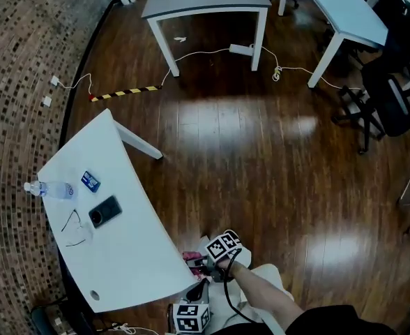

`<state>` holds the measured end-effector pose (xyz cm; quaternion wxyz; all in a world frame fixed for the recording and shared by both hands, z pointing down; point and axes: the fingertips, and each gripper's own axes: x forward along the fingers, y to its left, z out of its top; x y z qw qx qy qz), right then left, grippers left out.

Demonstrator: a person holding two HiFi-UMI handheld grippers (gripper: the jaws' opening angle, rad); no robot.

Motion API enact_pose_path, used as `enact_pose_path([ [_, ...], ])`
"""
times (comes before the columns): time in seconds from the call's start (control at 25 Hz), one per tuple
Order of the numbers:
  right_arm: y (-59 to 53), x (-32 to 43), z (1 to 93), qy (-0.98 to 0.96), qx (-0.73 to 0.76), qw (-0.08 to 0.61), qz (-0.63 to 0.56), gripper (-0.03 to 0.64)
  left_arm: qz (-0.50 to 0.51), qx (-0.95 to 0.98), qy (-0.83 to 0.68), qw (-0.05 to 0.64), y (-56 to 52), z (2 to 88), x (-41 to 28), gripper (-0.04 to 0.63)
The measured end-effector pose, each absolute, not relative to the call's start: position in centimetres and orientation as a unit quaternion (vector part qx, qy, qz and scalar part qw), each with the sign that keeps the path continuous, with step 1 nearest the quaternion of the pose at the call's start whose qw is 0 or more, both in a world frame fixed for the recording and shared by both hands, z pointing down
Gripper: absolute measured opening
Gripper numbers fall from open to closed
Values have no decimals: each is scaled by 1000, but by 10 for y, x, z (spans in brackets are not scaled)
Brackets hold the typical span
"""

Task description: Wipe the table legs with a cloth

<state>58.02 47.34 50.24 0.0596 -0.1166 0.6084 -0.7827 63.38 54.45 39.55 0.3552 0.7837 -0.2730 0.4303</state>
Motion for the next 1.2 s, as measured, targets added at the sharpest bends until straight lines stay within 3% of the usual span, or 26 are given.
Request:
enact_pose_path([
  [0.28,385,580,511,570,-118,33,-813,84,405,737,-350,412,479,391,643,-3],
  [0.68,207,610,511,596,-72,-107,-792,86,308,622,-494,523,346,406,710,-3],
  [0.88,102,620,502,625,-75,-154,-761,87,241,613,-543,520,253,387,754,-3],
  [1.2,-12,619,507,640,-82,-203,-736,87,202,625,-561,504,122,386,756,-3],
])
